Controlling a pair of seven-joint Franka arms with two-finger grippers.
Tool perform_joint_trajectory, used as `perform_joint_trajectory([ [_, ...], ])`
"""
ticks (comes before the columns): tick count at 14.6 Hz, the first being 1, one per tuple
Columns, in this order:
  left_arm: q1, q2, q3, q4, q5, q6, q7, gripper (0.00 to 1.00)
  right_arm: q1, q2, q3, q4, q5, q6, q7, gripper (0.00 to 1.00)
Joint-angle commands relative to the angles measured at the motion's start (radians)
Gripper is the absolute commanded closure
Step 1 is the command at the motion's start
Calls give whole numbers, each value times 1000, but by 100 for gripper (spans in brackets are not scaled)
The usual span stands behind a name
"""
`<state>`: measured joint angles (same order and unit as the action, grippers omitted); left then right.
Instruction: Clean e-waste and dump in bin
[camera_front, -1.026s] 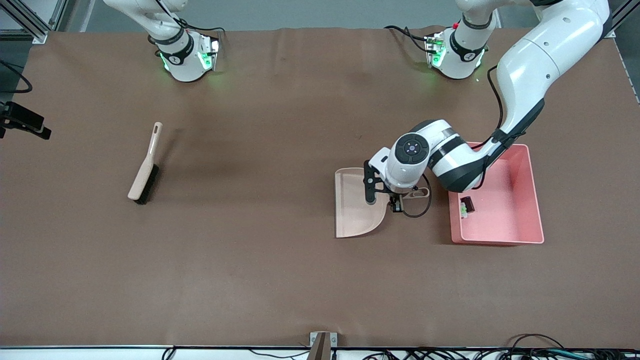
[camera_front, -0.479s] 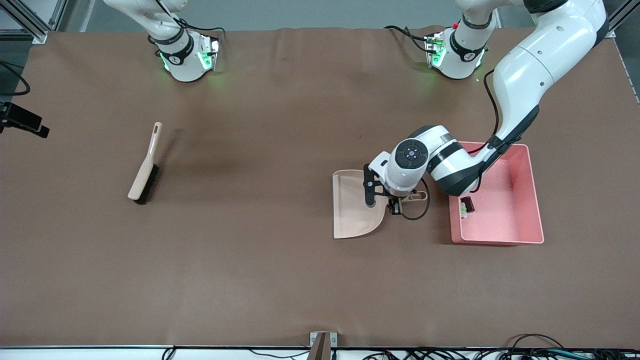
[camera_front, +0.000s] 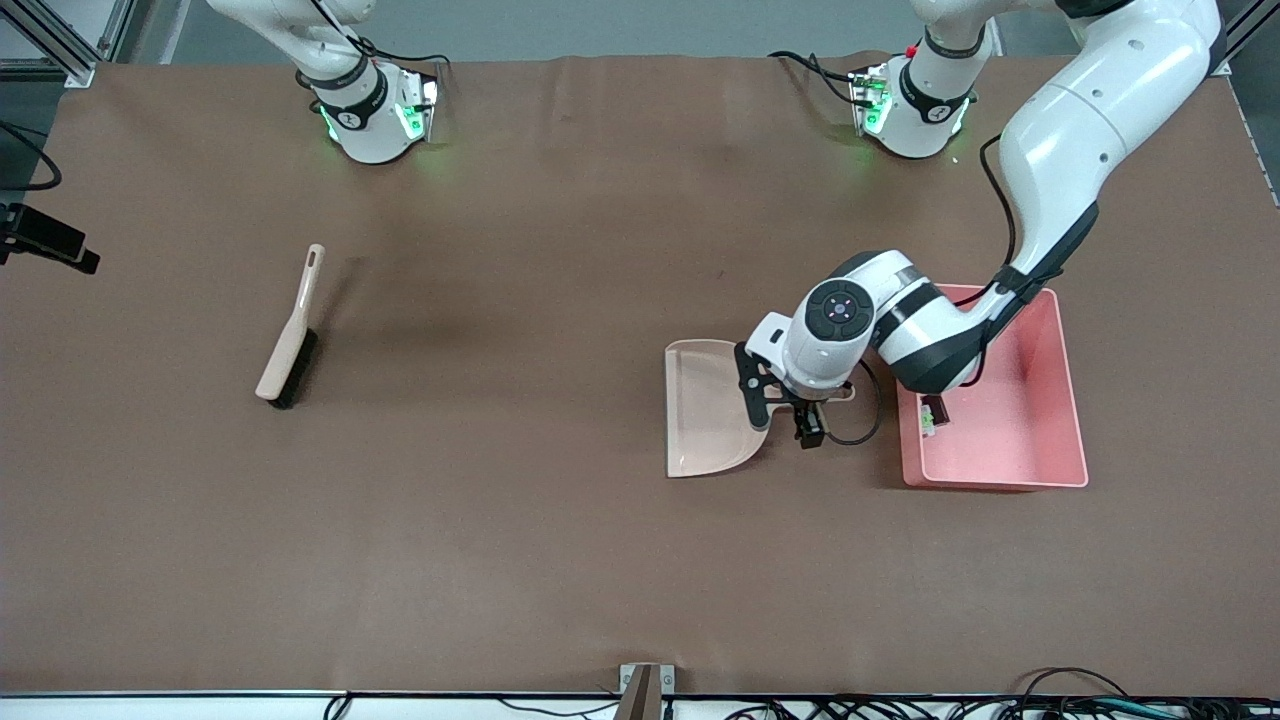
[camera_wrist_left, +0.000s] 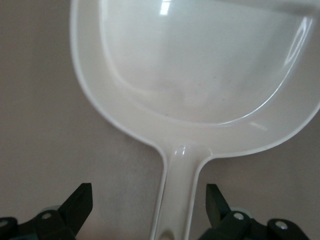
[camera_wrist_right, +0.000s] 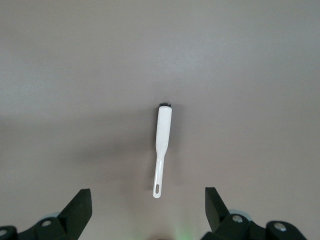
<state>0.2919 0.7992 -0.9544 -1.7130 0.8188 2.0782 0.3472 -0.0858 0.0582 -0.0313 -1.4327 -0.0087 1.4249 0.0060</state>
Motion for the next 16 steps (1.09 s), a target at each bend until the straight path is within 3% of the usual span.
perform_joint_trajectory([
  [1, 100, -75, -107, 22, -32, -113, -184, 0, -5, -1, 7, 8, -19, -12, -4, 0],
  [6, 138, -127, -184, 218, -47, -396, -436, 0, -5, 0, 7, 9, -17, -12, -4, 0],
  [8, 173, -130, -196, 307, -117, -453, -447, 0, -5, 0, 8, 8, -17, -12, -4, 0],
  [13, 289, -293, -187, 331, -231, -483, -455, 0, -8, 0, 7, 8, -17, -12, -6, 0],
  [15, 277, -357, -135, 331, -301, -510, -455, 0, -6, 0, 7, 8, -17, -18, -6, 0],
  [16, 248, -409, -57, 331, -372, -512, -453, 0, -6, 0, 8, 8, -17, -18, -4, 0],
])
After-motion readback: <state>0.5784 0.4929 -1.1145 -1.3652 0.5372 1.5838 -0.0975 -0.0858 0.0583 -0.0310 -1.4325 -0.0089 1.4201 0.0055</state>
